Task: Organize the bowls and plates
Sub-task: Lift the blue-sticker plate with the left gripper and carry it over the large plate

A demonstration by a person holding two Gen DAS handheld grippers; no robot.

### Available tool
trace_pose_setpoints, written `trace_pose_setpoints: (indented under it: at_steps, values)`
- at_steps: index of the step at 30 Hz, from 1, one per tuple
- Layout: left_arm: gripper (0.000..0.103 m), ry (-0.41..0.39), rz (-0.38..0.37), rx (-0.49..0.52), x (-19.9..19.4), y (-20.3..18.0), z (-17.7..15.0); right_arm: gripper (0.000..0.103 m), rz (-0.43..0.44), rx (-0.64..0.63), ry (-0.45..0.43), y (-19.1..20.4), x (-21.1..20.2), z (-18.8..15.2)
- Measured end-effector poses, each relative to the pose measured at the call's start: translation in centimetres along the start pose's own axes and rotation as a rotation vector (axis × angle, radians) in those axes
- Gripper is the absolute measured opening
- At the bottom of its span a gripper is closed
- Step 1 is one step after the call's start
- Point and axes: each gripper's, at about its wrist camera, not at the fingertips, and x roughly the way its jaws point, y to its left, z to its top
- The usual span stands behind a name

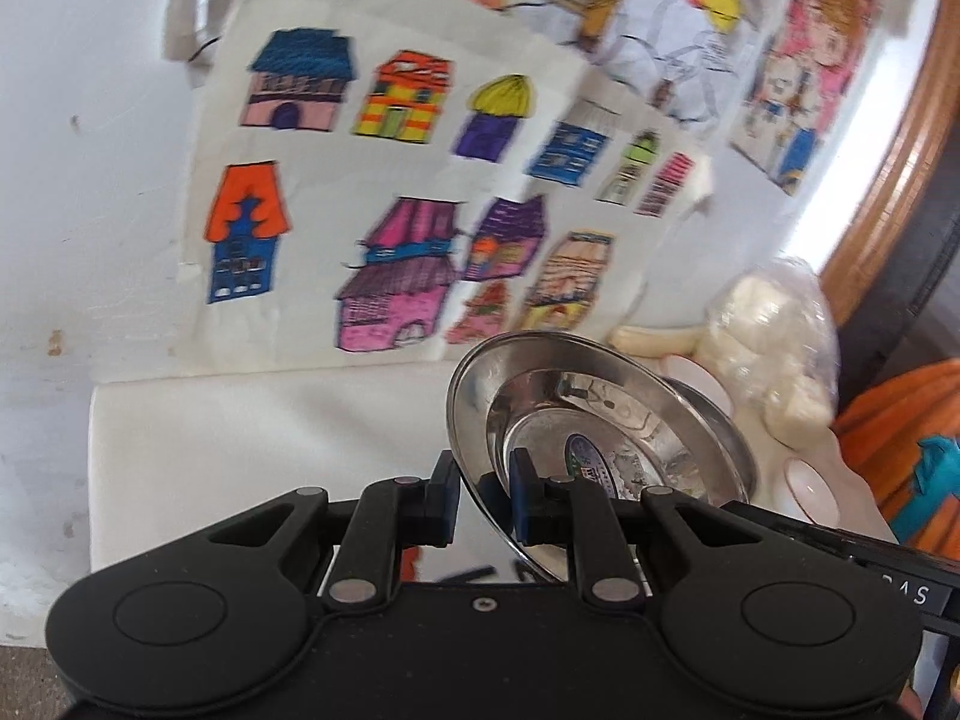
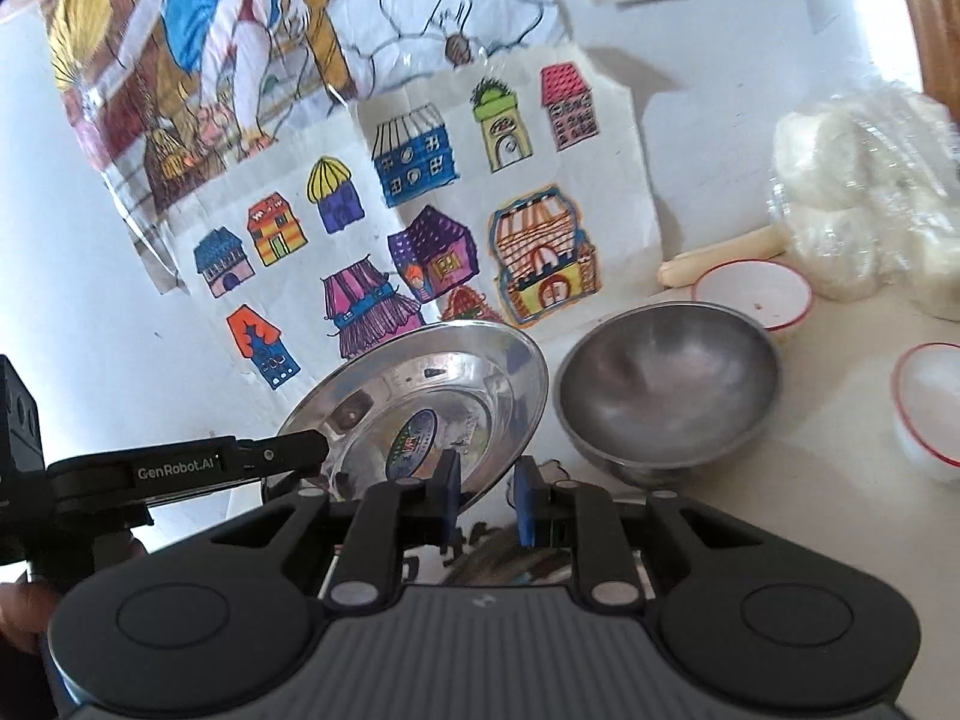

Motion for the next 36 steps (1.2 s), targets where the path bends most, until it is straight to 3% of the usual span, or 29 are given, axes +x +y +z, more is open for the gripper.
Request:
trace_pose_setpoints:
  at_steps: [16, 36]
  values:
    - [0.02, 0.078, -0.052, 0.135, -0.6, -5.6, -3.4, 0.023, -0.045, 0.041, -0.017, -3.9, -6.8, -3.5]
    - [0.021, 0.151, -0.061, 0.201, 0.4, -8.1, -5.7, 0.024, -0.079, 0.114, 0.011, -6.9, -8.7, -6.4]
